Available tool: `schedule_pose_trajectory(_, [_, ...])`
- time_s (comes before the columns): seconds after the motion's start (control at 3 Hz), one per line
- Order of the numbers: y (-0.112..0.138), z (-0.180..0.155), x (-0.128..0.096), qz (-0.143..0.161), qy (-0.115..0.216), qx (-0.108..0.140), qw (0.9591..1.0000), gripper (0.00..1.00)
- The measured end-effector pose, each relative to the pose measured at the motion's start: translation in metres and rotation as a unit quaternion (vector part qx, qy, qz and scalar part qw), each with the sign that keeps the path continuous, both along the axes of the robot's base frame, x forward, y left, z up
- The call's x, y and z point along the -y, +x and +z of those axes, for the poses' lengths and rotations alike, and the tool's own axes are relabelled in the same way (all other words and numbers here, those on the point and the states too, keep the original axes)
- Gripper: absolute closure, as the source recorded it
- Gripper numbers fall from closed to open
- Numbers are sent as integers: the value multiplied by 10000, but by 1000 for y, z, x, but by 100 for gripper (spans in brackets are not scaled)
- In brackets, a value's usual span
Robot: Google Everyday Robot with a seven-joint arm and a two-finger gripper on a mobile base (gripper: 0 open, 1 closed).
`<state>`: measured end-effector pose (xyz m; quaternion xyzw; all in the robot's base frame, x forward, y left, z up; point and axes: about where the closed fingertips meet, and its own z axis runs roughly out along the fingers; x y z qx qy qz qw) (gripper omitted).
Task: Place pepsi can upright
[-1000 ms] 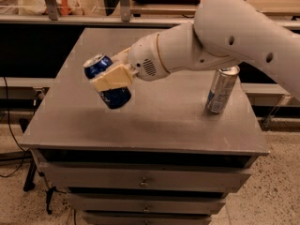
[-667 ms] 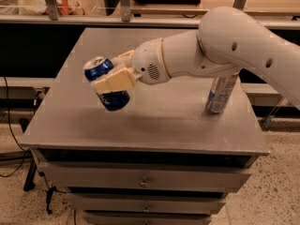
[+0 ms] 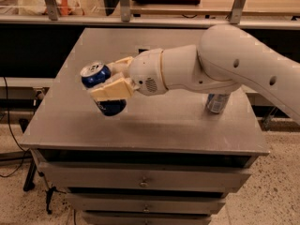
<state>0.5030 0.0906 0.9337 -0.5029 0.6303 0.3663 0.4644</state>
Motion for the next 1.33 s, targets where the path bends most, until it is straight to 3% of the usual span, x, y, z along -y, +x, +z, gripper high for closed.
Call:
schedule_pose_trajectory(0.33, [-4, -4, -2, -194, 8, 235, 9995, 100])
schedule_pose_trajectory(1.33, [6, -20, 0, -176, 433, 190, 9987, 100])
